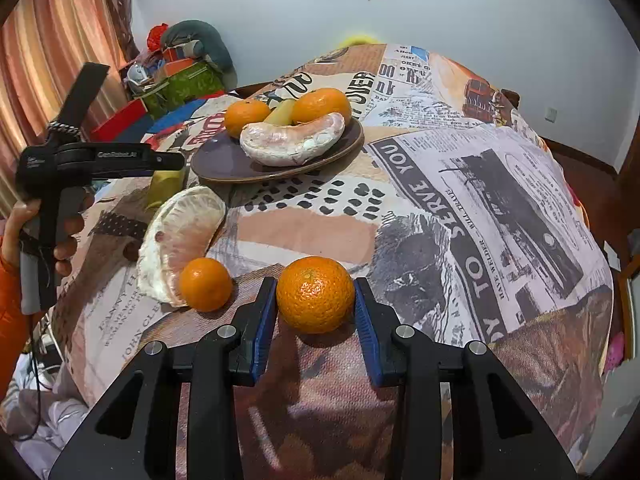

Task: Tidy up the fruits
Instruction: 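Grasp the yellow corn cob with the left tool and lift it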

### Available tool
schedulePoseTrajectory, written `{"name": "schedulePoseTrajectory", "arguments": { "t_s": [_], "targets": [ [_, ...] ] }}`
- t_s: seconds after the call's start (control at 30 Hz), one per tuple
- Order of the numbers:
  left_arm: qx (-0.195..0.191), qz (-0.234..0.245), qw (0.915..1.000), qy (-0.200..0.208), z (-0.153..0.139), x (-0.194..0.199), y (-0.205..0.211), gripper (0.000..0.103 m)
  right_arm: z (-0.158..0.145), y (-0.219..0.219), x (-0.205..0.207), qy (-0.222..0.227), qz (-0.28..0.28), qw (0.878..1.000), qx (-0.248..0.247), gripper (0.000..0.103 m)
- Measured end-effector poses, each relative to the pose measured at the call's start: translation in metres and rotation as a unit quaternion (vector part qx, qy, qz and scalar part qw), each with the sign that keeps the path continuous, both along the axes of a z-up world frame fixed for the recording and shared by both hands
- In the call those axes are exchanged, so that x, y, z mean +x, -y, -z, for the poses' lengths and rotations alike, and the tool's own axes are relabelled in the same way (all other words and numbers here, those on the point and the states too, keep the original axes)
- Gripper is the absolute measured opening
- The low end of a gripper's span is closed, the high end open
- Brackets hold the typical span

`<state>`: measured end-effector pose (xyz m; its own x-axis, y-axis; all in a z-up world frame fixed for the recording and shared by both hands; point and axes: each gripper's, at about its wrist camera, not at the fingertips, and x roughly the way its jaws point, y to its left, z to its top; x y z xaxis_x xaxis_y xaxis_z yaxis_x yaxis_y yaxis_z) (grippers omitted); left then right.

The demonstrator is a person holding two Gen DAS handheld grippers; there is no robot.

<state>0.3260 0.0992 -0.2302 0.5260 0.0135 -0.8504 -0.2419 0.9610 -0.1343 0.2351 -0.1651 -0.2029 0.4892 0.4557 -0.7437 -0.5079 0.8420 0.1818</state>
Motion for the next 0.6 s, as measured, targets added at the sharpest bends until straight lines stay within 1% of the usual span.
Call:
{"name": "schedulePoseTrajectory", "arguments": {
  "t_s": [0.07,0.13,0.33,0.4,0.6],
  "targets": [
    [-0.008,-0.002,1.0,0.001,0.007,0.001,-0.001,0.053,0.001,0.0,0.002,0.001,-0.001,1.0,0.001,0.035],
    [-0.008,-0.004,0.9999,0.01,0.008,-0.002,-0.001,0.053,0.001,0.0,0.004,0.002,-0.003,1.0,0.003,0.035],
    [-0.01,0.01,0.9998,0.016,0.003,-0.004,-0.001,0.05,-0.001,-0.001,0.012,0.004,-0.003,1.0,0.012,0.035],
    [-0.013,0.013,0.9995,0.025,-0.003,-0.009,-0.001,0.047,-0.003,-0.002,0.013,0.007,-0.003,1.0,0.015,0.035],
    [-0.012,0.034,0.9972,0.066,-0.037,-0.034,0.007,0.04,-0.014,-0.003,0.013,0.021,-0.001,1.0,0.018,0.035]
  ]
}}
